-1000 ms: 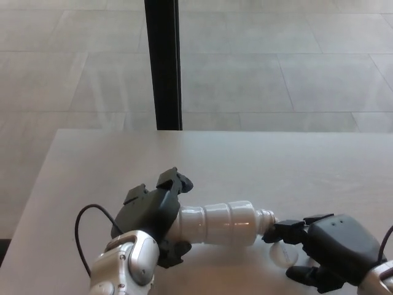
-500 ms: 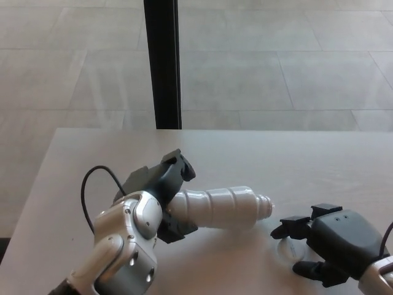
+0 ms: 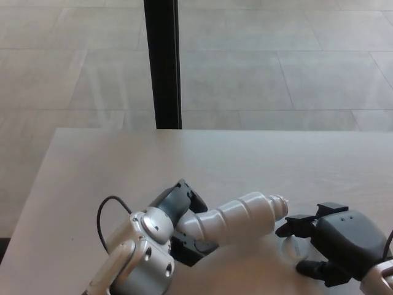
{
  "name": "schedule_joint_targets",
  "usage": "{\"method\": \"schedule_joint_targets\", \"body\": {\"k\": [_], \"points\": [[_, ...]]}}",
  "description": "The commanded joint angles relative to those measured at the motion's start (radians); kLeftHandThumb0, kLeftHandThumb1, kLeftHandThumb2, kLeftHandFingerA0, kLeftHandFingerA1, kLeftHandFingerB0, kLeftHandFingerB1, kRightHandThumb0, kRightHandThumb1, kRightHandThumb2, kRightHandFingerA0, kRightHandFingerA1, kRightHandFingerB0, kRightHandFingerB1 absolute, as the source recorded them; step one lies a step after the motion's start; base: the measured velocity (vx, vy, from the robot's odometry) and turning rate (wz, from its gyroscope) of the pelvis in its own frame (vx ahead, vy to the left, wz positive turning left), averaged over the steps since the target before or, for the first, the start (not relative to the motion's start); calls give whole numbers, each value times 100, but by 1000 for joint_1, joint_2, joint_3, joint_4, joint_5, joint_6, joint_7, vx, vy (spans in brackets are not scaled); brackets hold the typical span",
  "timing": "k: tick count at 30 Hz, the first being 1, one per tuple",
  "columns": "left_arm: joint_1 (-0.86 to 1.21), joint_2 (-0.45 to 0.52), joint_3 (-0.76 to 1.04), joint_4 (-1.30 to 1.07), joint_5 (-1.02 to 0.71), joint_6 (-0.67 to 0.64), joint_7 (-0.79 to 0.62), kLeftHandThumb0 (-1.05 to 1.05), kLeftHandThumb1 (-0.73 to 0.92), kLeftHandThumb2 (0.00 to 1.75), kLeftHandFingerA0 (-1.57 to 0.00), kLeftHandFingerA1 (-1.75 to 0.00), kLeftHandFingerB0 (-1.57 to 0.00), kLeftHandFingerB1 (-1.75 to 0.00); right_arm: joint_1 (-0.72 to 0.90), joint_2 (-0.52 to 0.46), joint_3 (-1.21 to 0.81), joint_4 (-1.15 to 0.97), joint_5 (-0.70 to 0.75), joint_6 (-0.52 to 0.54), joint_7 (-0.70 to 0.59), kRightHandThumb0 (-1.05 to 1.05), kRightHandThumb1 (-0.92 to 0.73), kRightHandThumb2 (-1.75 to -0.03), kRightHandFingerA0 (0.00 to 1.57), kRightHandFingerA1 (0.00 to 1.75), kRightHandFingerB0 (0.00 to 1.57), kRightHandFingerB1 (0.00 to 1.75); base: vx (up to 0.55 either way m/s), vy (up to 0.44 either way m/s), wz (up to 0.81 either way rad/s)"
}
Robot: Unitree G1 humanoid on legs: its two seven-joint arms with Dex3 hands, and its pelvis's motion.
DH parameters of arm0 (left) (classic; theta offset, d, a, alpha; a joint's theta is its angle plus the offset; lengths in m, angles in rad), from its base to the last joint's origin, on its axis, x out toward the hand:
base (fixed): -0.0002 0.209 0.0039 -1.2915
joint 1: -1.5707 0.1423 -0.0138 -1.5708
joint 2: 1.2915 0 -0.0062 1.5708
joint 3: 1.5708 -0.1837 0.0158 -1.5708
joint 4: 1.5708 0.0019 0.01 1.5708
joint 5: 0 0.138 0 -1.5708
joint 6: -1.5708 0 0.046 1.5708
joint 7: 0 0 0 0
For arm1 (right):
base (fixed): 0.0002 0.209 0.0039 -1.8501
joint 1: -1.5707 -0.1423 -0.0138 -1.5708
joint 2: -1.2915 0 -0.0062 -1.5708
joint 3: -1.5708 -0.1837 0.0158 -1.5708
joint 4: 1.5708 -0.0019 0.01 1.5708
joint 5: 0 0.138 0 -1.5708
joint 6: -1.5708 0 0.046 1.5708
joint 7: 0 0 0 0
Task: The robot uses its left hand to to lift the bottle kept on the middle of the desk and tilts it towards its right hand. It then uses its right hand to rotate its cap to open it and places the bottle and cap back on the desk
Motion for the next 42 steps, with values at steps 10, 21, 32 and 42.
{"method": "schedule_joint_targets", "body": {"k": [10,21,32,42], "points": [[172,-119,79,-10,-41,73,96,-35,73,84,-78,-174,-71,-135,103,117,-62,-40,95,289,11,-99,-68,-93,0,14,0,0,0,0,0],[225,-216,153,-37,-62,-5,174,-48,88,55,-63,-175,-55,-130,82,121,-62,-20,130,240,-105,-99,-68,-91,0,9,0,0,0,0,0],[200,-246,155,-24,-83,47,211,-50,88,53,-55,-173,-48,-138,62,104,-53,14,164,176,-216,-58,-62,-81,0,0,10,35,0,0,0],[263,-217,162,-22,-141,-85,205,-49,70,62,-14,-163,-16,-101,29,92,-70,46,214,93,-319,-42,-68,-61,0,52,35,36,0,0,0]]}}
